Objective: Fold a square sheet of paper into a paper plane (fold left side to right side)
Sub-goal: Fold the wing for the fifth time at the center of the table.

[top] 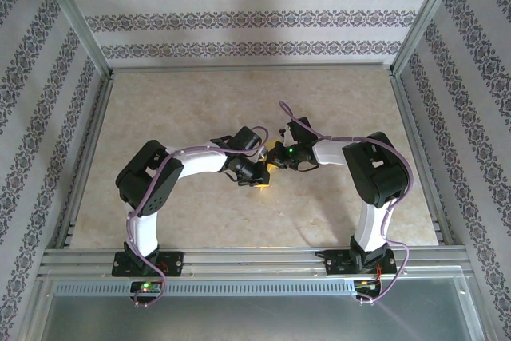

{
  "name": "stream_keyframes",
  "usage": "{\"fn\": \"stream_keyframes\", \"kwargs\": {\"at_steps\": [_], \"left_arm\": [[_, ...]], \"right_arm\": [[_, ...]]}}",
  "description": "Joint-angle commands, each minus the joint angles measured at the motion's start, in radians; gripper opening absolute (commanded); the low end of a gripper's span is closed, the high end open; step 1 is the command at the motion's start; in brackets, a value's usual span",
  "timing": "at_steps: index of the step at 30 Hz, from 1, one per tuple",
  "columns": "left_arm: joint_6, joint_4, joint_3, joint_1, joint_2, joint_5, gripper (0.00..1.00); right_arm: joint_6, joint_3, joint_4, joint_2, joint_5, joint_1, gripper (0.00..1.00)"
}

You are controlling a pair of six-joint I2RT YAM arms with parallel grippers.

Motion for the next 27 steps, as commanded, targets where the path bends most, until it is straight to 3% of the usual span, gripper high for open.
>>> {"fn": "stream_keyframes", "kwargs": {"at_steps": [1,27], "left_arm": [[-0.012,0.028,0.001,0.011,0.021,0.010,0.01],[-0.036,0.077,-0.054,0.011,0.026,0.017,0.01]], "right_arm": [[-0.023,-0.027,-0.073,0.055,0.046,0.020,0.00],[-0.024,-0.030,-0.074,0.065,0.051,0.020,0.00]]}}
